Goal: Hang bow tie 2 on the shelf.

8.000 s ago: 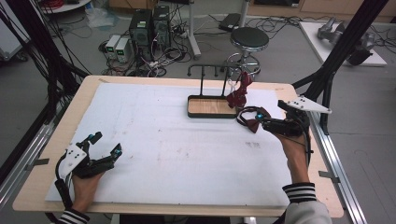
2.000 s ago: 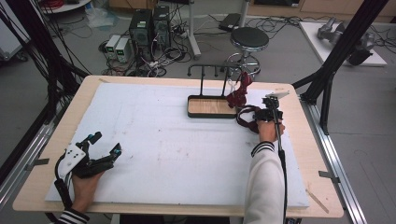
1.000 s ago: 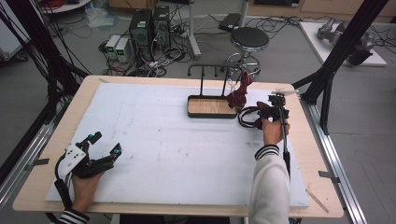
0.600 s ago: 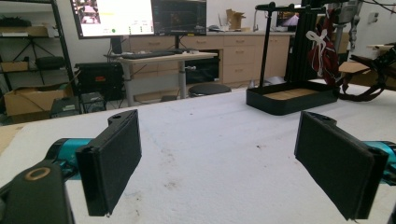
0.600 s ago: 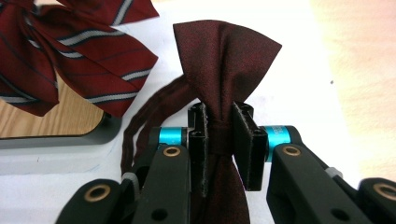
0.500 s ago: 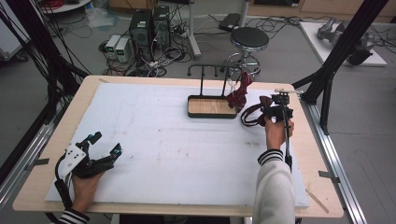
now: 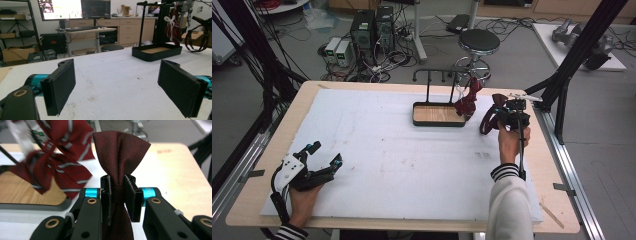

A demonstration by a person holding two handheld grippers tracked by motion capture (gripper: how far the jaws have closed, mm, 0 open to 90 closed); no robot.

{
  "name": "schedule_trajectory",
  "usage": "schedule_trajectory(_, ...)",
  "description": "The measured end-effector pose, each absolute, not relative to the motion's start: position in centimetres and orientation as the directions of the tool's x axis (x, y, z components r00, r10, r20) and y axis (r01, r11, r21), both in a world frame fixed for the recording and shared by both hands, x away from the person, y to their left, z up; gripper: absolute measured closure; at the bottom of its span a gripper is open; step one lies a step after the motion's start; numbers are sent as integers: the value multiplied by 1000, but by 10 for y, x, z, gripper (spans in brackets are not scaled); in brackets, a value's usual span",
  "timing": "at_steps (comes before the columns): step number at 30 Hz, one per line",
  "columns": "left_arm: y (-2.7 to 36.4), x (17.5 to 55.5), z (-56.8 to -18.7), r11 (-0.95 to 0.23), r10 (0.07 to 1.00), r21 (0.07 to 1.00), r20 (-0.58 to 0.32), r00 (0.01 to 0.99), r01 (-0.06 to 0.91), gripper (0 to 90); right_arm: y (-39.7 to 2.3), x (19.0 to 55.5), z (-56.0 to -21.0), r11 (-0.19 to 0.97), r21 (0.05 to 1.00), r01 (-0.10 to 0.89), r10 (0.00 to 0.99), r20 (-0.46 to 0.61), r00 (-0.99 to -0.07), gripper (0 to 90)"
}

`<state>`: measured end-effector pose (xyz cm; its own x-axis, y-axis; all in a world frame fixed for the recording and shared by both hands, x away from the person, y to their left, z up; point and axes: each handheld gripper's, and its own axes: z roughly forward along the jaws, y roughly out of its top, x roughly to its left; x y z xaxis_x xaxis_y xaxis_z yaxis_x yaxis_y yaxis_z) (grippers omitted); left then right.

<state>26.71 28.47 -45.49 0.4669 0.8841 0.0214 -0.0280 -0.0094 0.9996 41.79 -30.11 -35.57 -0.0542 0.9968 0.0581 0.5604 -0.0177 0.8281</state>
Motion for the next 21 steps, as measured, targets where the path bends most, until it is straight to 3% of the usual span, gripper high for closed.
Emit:
schedule_trajectory(6,285,267,-455,-10,884,1000,22,467,-28,151,-296,409,-348,50,867,496,996,-7,-89,771)
schedule_trajectory(21,285,267,-455,-14,884,1000,24,467,-27,151,-286,392,-329,86,933,350,977,-11,-211,770)
